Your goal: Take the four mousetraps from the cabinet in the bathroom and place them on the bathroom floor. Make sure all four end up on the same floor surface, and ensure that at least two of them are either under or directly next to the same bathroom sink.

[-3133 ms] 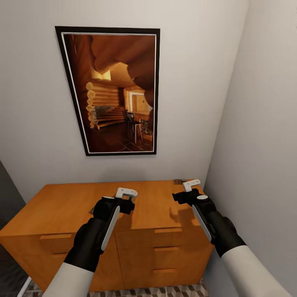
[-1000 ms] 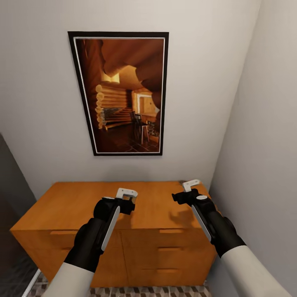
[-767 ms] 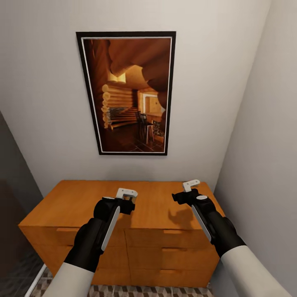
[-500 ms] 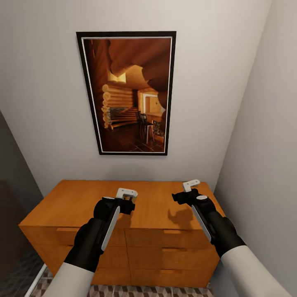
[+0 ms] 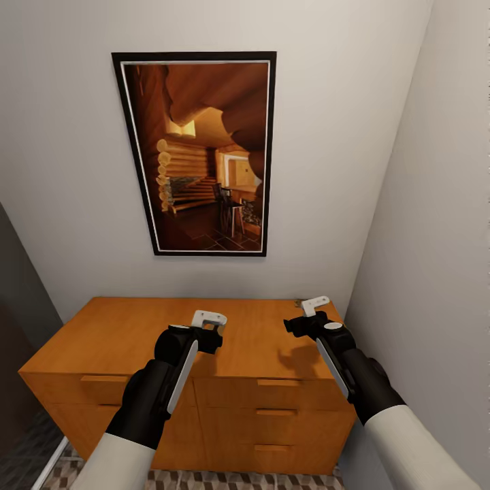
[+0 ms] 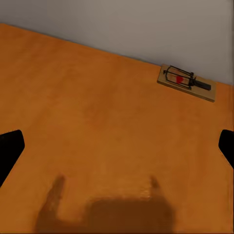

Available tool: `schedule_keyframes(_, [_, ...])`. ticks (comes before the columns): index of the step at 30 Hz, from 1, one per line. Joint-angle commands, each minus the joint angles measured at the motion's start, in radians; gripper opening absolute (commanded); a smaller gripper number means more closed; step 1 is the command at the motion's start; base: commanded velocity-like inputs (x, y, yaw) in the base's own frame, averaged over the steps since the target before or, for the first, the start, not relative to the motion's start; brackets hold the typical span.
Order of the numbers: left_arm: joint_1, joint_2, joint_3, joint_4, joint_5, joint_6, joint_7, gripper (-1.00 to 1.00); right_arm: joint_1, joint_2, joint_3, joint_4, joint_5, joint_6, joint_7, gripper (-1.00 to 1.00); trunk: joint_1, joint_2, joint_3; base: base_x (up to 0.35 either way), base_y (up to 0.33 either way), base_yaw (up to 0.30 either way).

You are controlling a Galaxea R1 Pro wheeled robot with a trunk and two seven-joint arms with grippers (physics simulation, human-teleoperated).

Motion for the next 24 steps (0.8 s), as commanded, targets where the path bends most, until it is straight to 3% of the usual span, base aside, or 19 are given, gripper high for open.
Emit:
schedule_keyframes(1, [-0.001, 0.000, -0.001, -0.001, -0.007, 0.005, -0.001, -1.00, -0.001, -0.001, 0.002, -0.001, 0.001, 0.005, 0.002, 1.00, 0.001, -0.002, -0.002, 0.000, -0.107, 0.000])
schedule_keyframes(24, [-0.001, 0.000, -0.001, -0.001, -0.008, 0.005, 0.000, -1.00, -0.001, -0.001, 0.002, -0.001, -0.001, 0.005, 0.002, 1.00, 0.001, -0.002, -0.002, 0.006, -0.012, 0.000])
